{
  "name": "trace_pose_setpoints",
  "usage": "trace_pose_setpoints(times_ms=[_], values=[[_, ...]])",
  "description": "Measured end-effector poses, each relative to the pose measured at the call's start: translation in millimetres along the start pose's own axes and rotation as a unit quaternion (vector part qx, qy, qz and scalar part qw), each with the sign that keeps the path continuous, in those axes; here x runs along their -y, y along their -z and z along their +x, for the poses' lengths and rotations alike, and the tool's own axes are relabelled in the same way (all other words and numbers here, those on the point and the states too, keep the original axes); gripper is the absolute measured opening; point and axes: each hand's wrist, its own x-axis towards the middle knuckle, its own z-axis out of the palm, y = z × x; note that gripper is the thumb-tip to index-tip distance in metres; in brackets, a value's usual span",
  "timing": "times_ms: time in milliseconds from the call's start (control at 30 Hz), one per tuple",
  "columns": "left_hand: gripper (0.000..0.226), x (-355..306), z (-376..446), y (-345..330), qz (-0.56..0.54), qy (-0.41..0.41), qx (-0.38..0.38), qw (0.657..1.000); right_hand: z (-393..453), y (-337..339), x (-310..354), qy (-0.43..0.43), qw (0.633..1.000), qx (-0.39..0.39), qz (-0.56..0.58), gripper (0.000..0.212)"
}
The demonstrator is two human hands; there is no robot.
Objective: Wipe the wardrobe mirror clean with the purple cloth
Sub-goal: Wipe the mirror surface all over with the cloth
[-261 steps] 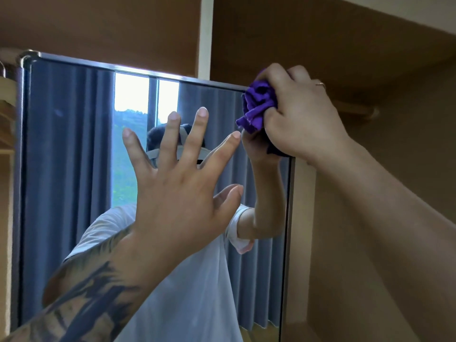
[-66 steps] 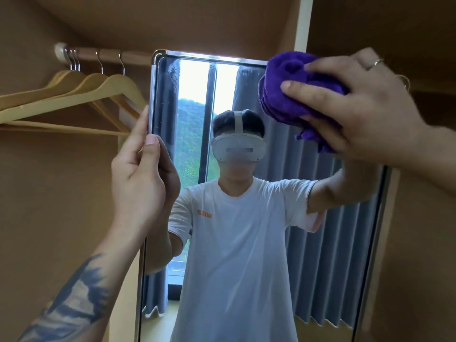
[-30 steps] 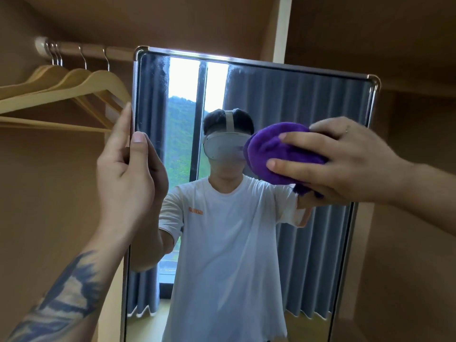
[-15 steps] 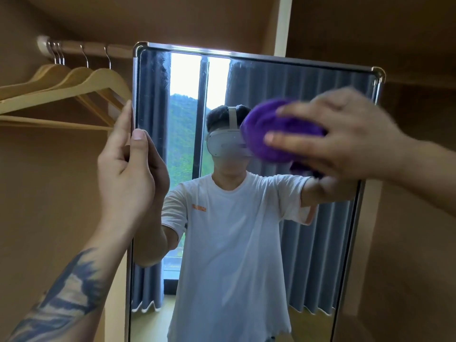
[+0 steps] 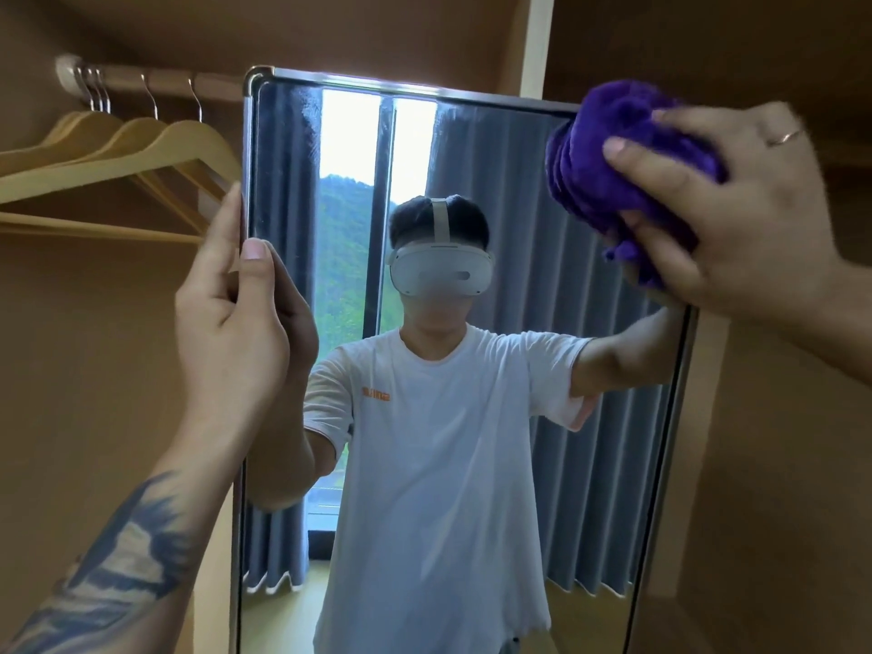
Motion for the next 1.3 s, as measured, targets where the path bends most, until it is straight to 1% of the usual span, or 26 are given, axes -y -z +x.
trace_pose_setpoints(times_ms=[33, 133, 167, 200, 300, 333, 367, 400, 500, 567, 600, 667, 733, 767, 800, 833, 900, 933, 967, 1000, 1067, 1100, 1133, 1167, 1267, 1300], values=[[0.041, -0.7, 0.2, 0.7, 0.002, 0.003, 0.002, 1.000, -3.4, -1.4, 10.7, 0.027, 1.000, 0.002, 0.004, 0.057], [0.043, -6.5, -0.9, 2.1, 0.009, 0.012, 0.005, 1.000, -10.5, 2.1, 17.6, 0.236, 0.970, 0.047, 0.017, 0.056], [0.043, -9.2, -1.5, 1.9, 0.015, 0.012, 0.004, 1.000, -8.6, 3.7, 8.4, 0.255, 0.965, 0.058, 0.010, 0.056], [0.043, -12.1, -2.1, 1.1, 0.018, 0.013, 0.004, 1.000, -5.8, 4.8, -2.1, 0.230, 0.971, 0.062, 0.005, 0.057], [0.043, -20.4, -3.9, 0.3, 0.020, 0.017, 0.011, 1.000, -2.3, 9.7, -15.0, 0.033, 0.998, 0.045, 0.006, 0.061], [0.043, -22.5, -4.6, 0.4, 0.023, 0.018, 0.012, 1.000, -3.3, 10.3, -8.5, 0.002, 0.999, 0.037, 0.007, 0.061], [0.043, -24.1, -4.8, 0.1, 0.026, 0.019, 0.012, 0.999, -5.0, 9.8, 2.5, 0.002, 0.999, 0.032, 0.012, 0.060], [0.043, -25.1, -4.8, 0.0, 0.029, 0.020, 0.011, 0.999, -6.6, 9.0, 16.2, 0.035, 0.999, 0.032, 0.024, 0.059], [0.043, -26.0, -5.0, -0.3, 0.037, 0.024, 0.006, 0.999, -4.6, 7.0, 52.0, 0.212, 0.972, 0.074, 0.067, 0.055], [0.043, -26.1, -5.2, 0.0, 0.039, 0.024, 0.006, 0.999, 9.4, 4.2, 61.0, 0.256, 0.960, 0.091, 0.067, 0.054], [0.043, -26.3, -5.3, 0.3, 0.038, 0.023, 0.007, 0.999, 20.8, 2.2, 61.7, 0.229, 0.968, 0.084, 0.061, 0.055], [0.043, -26.8, -5.6, 1.2, 0.035, 0.025, 0.006, 0.999, 48.5, 0.8, 61.8, 0.091, 0.994, 0.044, 0.047, 0.058], [0.043, -28.2, -6.1, 1.8, 0.030, 0.032, 0.007, 0.999, 63.4, -1.5, 70.2, -0.035, 0.998, 0.021, 0.054, 0.060], [0.043, -29.3, -6.6, 1.5, 0.025, 0.036, 0.008, 0.999, 63.1, -2.3, 80.5, -0.043, 0.997, 0.024, 0.060, 0.061], [0.042, -30.0, -7.3, 0.6, 0.020, 0.041, 0.009, 0.999, 59.0, -3.5, 93.3, -0.003, 0.998, 0.030, 0.062, 0.061], [0.041, -30.5, -8.0, -0.6, 0.018, 0.048, 0.007, 0.999, 52.8, -4.4, 104.3, 0.074, 0.994, 0.040, 0.065, 0.060], [0.041, -32.2, -9.8, -3.5, 0.016, 0.063, 0.005, 0.998, 45.5, -1.6, 113.9, 0.228, 0.968, 0.080, 0.070, 0.062], [0.042, -33.2, -10.1, -4.7, 0.010, 0.070, 0.005, 0.997, 49.3, -0.4, 110.0, 0.260, 0.959, 0.088, 0.064, 0.064], [0.042, -34.2, -10.0, -5.8, 0.004, 0.075, 0.005, 0.997, 55.3, -1.6, 103.6, 0.255, 0.962, 0.083, 0.055, 0.063], [0.042, -34.1, -9.5, -6.1, 0.001, 0.080, 0.007, 0.997, 62.4, -3.1, 97.1, 0.211, 0.974, 0.073, 0.048, 0.060], [0.042, -33.3, -9.4, -5.7, 0.000, 0.085, 0.009, 0.996, 71.2, -3.5, 90.9, 0.065, 0.996, 0.038, 0.052, 0.058], [0.042, -33.6, -9.5, -5.6, -0.001, 0.086, 0.010, 0.996, 70.4, -4.3, 95.8, 0.002, 0.998, 0.025, 0.061, 0.058], [0.042, -34.1, -9.5, -5.4, -0.003, 0.086, 0.009, 0.996, 66.6, -5.4, 106.3, -0.025, 0.997, 0.023, 0.070, 0.060], [0.042, -34.6, -9.2, -5.4, -0.007, 0.088, 0.008, 0.996, 61.3, -6.4, 119.1, -0.004, 0.997, 0.028, 0.074, 0.061], [0.043, -34.2, -9.5, -6.4, -0.017, 0.092, 0.009, 0.996, 49.6, -4.1, 142.8, 0.187, 0.978, 0.062, 0.076, 0.065], [0.043, -34.5, -10.0, -7.0, -0.019, 0.091, 0.010, 0.996, 54.7, -4.0, 138.3, 0.203, 0.975, 0.064, 0.072, 0.067]])
